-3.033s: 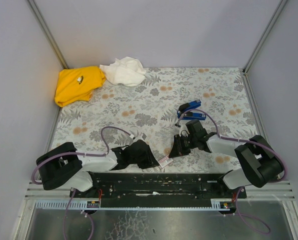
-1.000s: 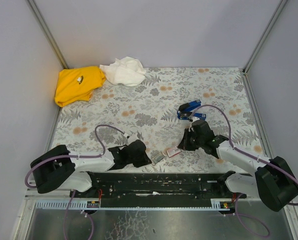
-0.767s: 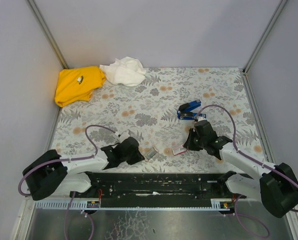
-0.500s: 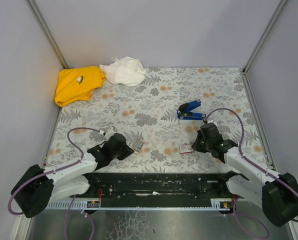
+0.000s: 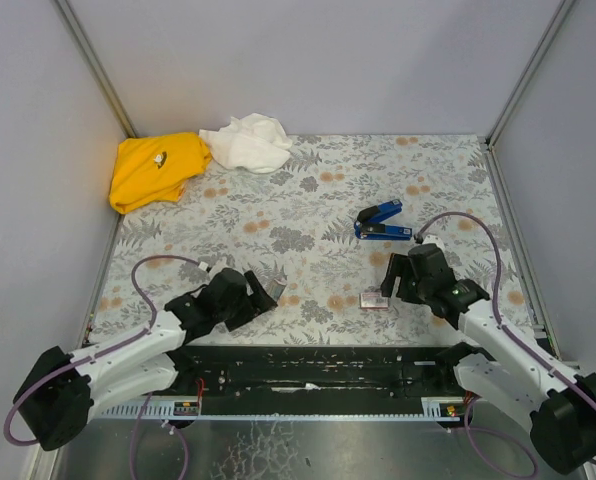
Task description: Load the staples into the stapler
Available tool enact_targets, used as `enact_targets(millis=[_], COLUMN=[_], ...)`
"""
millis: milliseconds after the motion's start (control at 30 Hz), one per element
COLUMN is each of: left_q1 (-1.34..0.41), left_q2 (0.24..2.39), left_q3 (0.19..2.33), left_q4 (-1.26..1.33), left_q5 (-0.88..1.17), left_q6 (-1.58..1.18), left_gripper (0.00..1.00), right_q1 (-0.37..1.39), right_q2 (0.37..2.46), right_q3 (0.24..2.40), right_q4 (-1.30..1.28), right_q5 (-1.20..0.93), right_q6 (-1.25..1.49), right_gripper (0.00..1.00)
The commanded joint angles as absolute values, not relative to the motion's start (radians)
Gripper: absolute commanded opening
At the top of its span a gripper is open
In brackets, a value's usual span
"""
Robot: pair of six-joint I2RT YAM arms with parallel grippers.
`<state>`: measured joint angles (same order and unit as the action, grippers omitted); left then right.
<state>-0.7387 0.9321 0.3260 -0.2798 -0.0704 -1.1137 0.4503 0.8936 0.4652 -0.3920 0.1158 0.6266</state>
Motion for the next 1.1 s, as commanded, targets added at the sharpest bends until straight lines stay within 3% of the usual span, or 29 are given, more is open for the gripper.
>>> enact_targets(millis=[0, 33, 133, 167, 200, 400, 567, 767, 933, 1067], left_q1=[-0.733, -0.729, -0.687, -0.659, -0.627, -0.463, -0.317, -0.275, -0.273, -0.269], left_q2=[0.856, 0.846, 0.854, 0.874, 0.908, 1.015, 1.030, 1.075, 1.073, 1.068], left_q3=[0.453, 0.495, 0.663, 0.729, 0.800, 1.102, 1.106, 1.098, 1.049, 1.014], left_q4=[-0.424, -0.446, -0.510, -0.535, -0.563, -0.601, -0.485, -0.438, -0.398, -0.378], left_q5=[-0.083, -0.089, -0.062, -0.042, -0.021, 0.021, 0.030, 0.010, -0.048, -0.051], left_q6=[-1.033, -1.005, -0.861, -0.802, -0.745, -0.476, -0.404, -0.309, -0.272, -0.272], left_gripper=[0.91, 0.98, 1.00, 1.00, 1.00, 1.00, 1.00, 1.00, 1.00, 1.00], right_q1=[0.446, 0.446, 0.446, 0.446, 0.445, 0.441, 0.304, 0.141, 0.134, 0.163], right_q2=[0.852, 0.845, 0.826, 0.826, 0.834, 1.009, 1.175, 1.418, 1.490, 1.500], right_q3=[0.597, 0.620, 0.694, 0.723, 0.751, 0.955, 1.003, 1.074, 1.080, 1.071], right_q4=[-0.473, -0.484, -0.497, -0.502, -0.510, -0.554, -0.407, -0.279, -0.228, -0.251], right_q5=[0.137, 0.120, 0.035, 0.027, 0.032, 0.138, 0.010, -0.192, -0.371, -0.366], right_q6=[0.512, 0.494, 0.462, 0.462, 0.466, 0.415, 0.362, 0.286, 0.100, -0.055], right_gripper=[0.85, 0.86, 0.88, 0.98, 1.00, 0.99, 0.99, 0.99, 1.00, 0.99])
